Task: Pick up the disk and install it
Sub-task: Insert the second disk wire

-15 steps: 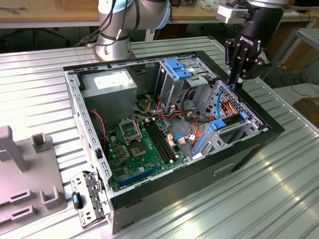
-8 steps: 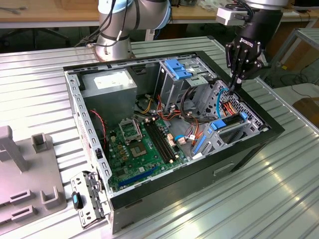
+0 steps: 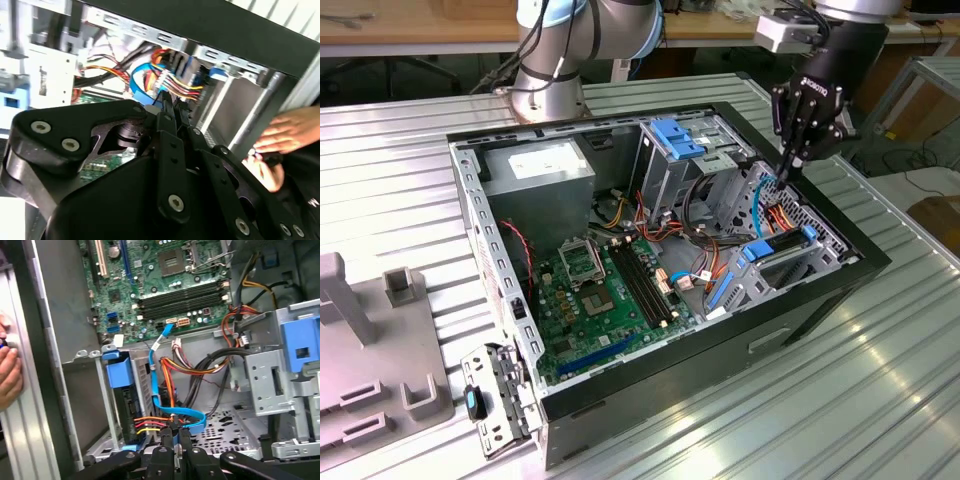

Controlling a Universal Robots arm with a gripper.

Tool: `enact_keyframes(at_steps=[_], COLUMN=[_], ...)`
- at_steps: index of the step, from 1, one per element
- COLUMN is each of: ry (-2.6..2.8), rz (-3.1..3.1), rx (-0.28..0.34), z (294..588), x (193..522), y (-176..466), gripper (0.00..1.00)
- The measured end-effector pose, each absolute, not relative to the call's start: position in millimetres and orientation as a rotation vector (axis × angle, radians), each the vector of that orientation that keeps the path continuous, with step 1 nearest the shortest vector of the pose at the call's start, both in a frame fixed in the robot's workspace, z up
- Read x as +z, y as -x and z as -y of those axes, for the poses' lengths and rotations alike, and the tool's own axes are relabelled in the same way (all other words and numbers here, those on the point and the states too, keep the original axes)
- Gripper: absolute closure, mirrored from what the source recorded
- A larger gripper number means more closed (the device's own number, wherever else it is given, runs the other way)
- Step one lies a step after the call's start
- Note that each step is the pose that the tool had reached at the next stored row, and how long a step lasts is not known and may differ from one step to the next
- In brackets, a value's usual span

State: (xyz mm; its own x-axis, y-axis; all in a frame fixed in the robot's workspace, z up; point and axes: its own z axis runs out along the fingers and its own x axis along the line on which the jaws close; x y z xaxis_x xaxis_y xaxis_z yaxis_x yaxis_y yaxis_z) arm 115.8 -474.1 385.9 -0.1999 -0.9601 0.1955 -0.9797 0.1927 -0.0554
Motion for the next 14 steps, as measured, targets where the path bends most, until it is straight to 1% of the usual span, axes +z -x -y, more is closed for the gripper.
enact_keyframes(at_steps=[1,3,5,9,10,12,13,14], ry=[-1.889,-1.864,-1.849,-1.844,-1.847,-1.910,-1.911,-1.850], rz=[2.308,2.276,2.258,2.251,2.258,2.243,2.230,2.239], rx=[0.302,0.360,0.392,0.404,0.416,0.424,0.436,0.408], z=[474,474,474,474,476,490,496,496], x=[386,386,386,386,376,369,368,366], y=[-116,-116,-116,-116,-102,-96,-95,-96], gripper=[0.84,0.84,0.84,0.84,0.84,0.84,0.77,0.70])
